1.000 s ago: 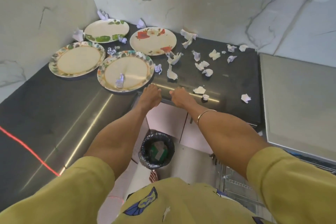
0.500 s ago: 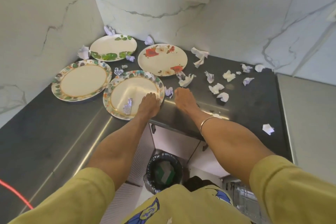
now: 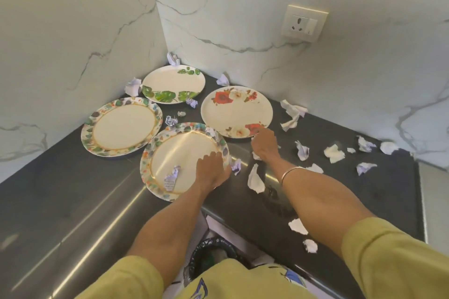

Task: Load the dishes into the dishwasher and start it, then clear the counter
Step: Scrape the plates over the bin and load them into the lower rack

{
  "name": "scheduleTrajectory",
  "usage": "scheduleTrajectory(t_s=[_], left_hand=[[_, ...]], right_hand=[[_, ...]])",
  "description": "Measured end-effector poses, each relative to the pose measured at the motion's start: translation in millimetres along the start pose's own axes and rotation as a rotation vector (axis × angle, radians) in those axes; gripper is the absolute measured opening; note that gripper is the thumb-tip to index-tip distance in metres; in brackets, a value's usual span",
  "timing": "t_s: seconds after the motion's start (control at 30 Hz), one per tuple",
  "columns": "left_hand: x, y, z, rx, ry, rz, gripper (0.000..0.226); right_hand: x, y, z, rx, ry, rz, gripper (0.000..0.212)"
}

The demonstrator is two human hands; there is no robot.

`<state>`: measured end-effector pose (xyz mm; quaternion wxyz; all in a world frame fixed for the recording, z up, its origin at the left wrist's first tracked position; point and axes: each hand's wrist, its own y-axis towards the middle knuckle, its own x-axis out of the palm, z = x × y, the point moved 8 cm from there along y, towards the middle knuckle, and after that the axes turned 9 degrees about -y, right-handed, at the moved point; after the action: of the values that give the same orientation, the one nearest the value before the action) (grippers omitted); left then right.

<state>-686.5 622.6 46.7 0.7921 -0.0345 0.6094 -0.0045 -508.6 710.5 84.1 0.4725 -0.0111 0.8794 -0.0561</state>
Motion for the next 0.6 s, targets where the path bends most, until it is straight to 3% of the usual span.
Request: scheduleTrajectory(t_s=[0.17, 0.37, 0.5, 0.6], left_hand=[[3, 24, 2, -0.157, -0.098, 0.022, 0.05], [7, 42, 3, -0.298, -0.119, 0.034, 0.053], [13, 50, 10, -0.298, -0.034, 0.005, 0.058], [16, 58, 12, -0.29, -0.007, -0.023, 0.057]], right_hand=[[-9, 28, 20, 0.108, 0.001, 0.021, 0.043], [5, 59, 43, 0.342, 0.132, -0.068, 0.071], [14, 78, 47, 0.443, 0.198, -0.123, 0.076], [18, 90, 48, 0.515, 0.25, -0.183, 0.096]])
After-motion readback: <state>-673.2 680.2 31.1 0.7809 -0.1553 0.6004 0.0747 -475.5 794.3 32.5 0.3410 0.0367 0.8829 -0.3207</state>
